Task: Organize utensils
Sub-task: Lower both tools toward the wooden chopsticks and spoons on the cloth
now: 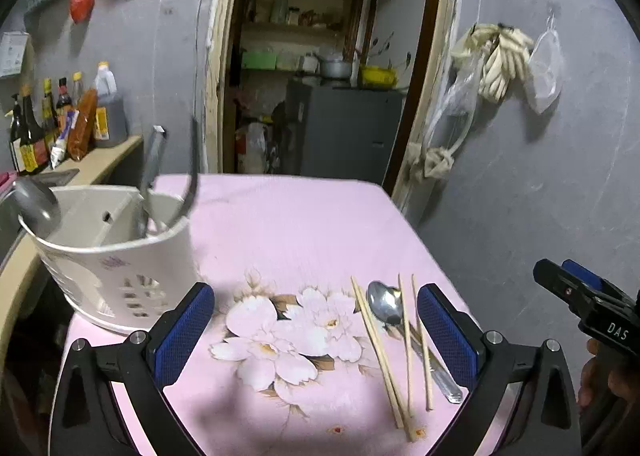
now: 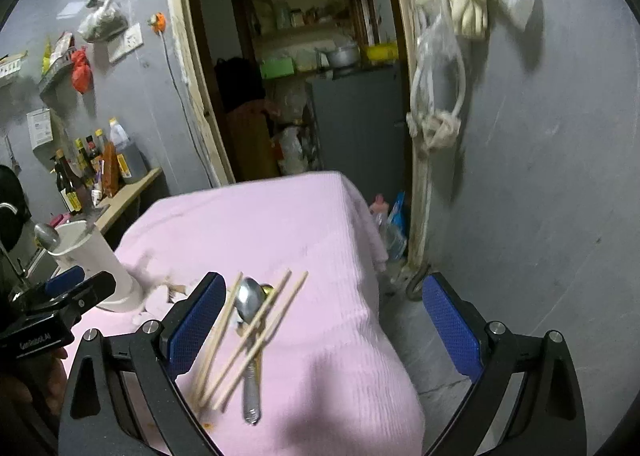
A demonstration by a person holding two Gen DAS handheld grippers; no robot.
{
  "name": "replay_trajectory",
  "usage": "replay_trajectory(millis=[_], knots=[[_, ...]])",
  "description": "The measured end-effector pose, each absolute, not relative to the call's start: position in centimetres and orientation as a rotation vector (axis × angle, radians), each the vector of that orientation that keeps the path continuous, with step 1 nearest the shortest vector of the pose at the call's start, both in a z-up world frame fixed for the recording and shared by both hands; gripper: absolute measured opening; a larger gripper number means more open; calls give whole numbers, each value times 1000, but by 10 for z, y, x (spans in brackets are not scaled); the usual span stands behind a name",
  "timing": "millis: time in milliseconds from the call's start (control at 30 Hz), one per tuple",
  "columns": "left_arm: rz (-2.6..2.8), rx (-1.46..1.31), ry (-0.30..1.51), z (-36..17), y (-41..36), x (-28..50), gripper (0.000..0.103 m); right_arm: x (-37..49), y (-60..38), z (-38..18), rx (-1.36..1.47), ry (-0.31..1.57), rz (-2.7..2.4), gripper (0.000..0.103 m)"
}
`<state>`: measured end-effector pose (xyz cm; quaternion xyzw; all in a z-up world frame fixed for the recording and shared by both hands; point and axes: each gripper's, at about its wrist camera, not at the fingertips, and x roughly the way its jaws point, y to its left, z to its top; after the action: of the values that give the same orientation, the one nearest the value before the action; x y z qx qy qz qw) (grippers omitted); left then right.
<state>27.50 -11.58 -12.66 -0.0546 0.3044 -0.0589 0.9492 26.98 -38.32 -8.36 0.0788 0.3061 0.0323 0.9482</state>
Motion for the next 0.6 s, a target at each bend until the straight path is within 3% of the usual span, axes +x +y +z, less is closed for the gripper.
replay_trajectory(millis=[200, 267, 467, 600], knots=[[-120, -108, 689, -161, -128, 298, 102, 303, -381, -134, 198, 688, 138, 96], [-134, -106, 705, -168, -132, 305, 100, 314, -378, -145, 200, 705, 172, 85], [-204, -98, 779, -192, -146, 321, 70, 333, -372, -167, 206, 764, 240, 55], [-248, -112, 837, -204, -152, 333, 50, 341, -368, -176, 215, 799, 273, 42]])
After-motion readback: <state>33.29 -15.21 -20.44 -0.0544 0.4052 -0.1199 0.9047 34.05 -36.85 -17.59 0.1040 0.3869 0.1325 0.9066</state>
